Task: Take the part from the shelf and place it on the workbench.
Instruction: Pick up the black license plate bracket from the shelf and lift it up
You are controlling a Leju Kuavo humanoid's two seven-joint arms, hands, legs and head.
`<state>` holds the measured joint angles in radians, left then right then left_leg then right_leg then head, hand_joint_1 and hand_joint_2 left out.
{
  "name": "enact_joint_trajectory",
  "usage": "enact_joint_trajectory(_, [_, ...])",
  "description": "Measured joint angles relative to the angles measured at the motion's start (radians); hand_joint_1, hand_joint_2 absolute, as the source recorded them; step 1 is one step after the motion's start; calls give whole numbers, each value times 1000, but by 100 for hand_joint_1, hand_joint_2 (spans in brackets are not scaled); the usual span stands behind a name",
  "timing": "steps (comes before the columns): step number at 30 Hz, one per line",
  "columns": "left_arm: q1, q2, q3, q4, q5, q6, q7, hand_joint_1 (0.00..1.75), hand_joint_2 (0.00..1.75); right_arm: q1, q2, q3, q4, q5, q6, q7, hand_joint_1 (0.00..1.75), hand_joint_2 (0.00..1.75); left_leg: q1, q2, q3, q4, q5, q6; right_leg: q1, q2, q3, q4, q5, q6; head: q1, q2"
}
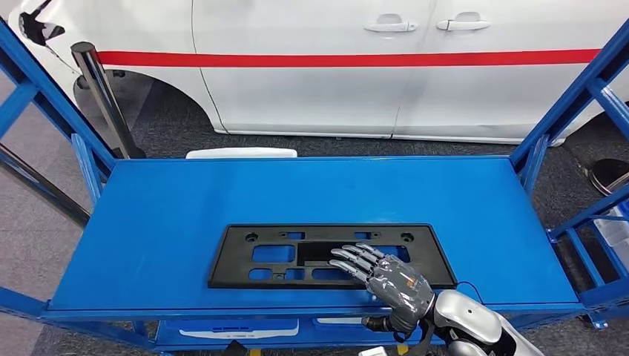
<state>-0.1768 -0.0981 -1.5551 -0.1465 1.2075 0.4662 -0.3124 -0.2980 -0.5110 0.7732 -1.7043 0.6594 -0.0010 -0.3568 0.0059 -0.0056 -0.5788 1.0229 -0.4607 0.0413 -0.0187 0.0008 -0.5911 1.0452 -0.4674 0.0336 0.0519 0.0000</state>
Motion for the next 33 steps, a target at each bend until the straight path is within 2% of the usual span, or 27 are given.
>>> enact_joint_trajectory(2, [0,0,0,0,1,0,0,0,0,2,-3,0,7,4,-2,9,0,175,-3,0,-2,0,0,-10,6,2,1,-13,0,-11,0,0])
enact_joint_trajectory(3, [0,0,0,0,2,0,0,0,0,3,-5,0,11,10,-7,17,0,175,-2,0,-2,-1,0,-15,4,2,2,-15,2,-18,-1,0])
enact_joint_trajectory(5, [0,0,0,0,2,0,0,0,0,4,-7,0,20,29,-26,33,0,175,-1,0,-13,26,-22,-25,0,1,6,-23,7,-32,-1,0])
enact_joint_trajectory(6, [0,0,0,0,2,0,0,0,0,5,-7,-1,26,41,-38,42,0,175,1,0,-31,68,-49,-30,-2,-1,8,-26,9,-38,-1,0])
enact_joint_trajectory(8, [2,0,0,0,3,0,-1,0,0,9,-7,-3,38,67,-64,54,0,175,3,0,-89,195,-112,-36,0,-2,8,-25,9,-45,-2,0])
enact_joint_trajectory(9, [3,0,0,0,4,-1,-1,0,0,13,-6,-4,45,83,-77,61,0,175,3,0,-115,251,-132,-38,1,-3,7,-24,8,-45,-1,0])
enact_joint_trajectory(10, [4,0,0,0,4,-1,-1,0,0,17,-5,-7,51,100,-92,67,0,175,3,0,-128,277,-133,-39,2,-3,7,-23,8,-46,-2,0])
enact_joint_trajectory(11, [5,0,0,0,4,-2,-2,0,0,22,-3,-11,58,117,-108,74,0,175,3,1,-122,264,-115,-38,3,-3,7,-22,7,-46,-2,0])
enact_joint_trajectory(12, [5,0,0,0,4,-2,-2,0,0,26,1,-17,63,134,-124,80,0,175,3,1,-98,214,-82,-35,4,-2,9,-22,6,-46,-2,0])
enact_joint_trajectory(14, [4,1,0,0,4,-2,-2,0,0,33,10,-31,70,157,-150,87,0,175,1,0,-30,73,-23,-25,6,0,12,-20,3,-42,-1,0])
enact_joint_trajectory(15, [3,1,0,0,4,-2,-2,0,0,35,15,-37,73,163,-157,88,0,175,-1,0,-7,26,-9,-21,8,1,11,-19,2,-38,-1,0])
enact_joint_trajectory(16, [2,1,0,0,4,-2,-2,0,0,36,18,-42,76,166,-161,90,0,175,-3,0,4,2,-5,-17,9,1,10,-18,2,-34,-1,0])
enact_joint_trajectory(18, [3,1,0,0,4,-2,-2,0,0,40,23,-49,81,168,-164,92,0,175,-5,-1,6,-4,-3,-10,9,1,10,-21,4,-23,-1,0])
enact_joint_trajectory(20, [3,1,0,0,4,-2,-2,0,0,42,26,-56,84,168,-166,93,0,175,-1,0,11,-17,5,3,7,1,7,-8,-9,-13,-1,0])
enact_joint_trajectory(22, [2,0,0,1,4,-2,-2,0,0,45,27,-64,87,168,-168,94,0,175,3,2,14,-26,11,13,4,0,-31,79,-63,-5,0,0])
enact_joint_trajectory(24, [3,0,0,1,4,-3,-2,0,0,51,28,-68,92,173,-170,95,0,175,3,3,13,-26,11,17,0,0,-91,205,-119,2,0,0])
enact_joint_trajectory(25, [4,0,0,1,4,-3,-2,0,0,55,28,-69,94,179,-172,96,0,175,2,3,13,-25,11,16,-2,0,-108,241,-125,6,0,0])
enact_joint_trajectory(26, [4,0,0,1,4,-3,-2,0,0,58,29,-71,96,187,-177,99,0,175,3,2,13,-24,10,15,-5,0,-110,241,-112,9,0,0])
enact_joint_trajectory(27, [4,0,0,1,4,-3,-2,0,0,60,30,-73,98,197,-183,102,0,175,3,1,13,-21,8,14,-9,0,-93,204,-82,11,0,0])
enact_joint_trajectory(28, [4,0,0,1,4,-3,-2,0,0,62,32,-77,99,206,-190,105,0,175,4,1,13,-17,5,11,-12,-1,-62,140,-45,13,0,0])
enact_joint_trajectory(30, [3,0,0,1,3,-4,-2,0,0,63,37,-87,100,227,-205,113,0,175,2,0,10,-6,-3,1,-12,0,-8,25,-4,10,0,0])
enact_joint_trajectory(31, [3,0,0,1,3,-4,-2,0,0,65,40,-92,102,239,-212,118,0,175,0,-1,8,-2,-5,-4,-10,1,4,-3,0,6,-1,0])
enact_joint_trajectory(33, [3,0,0,1,2,-5,-2,0,0,72,47,-101,107,273,-228,131,0,175,-1,-1,6,-1,-5,-16,-5,2,4,-10,-2,-7,-2,0])
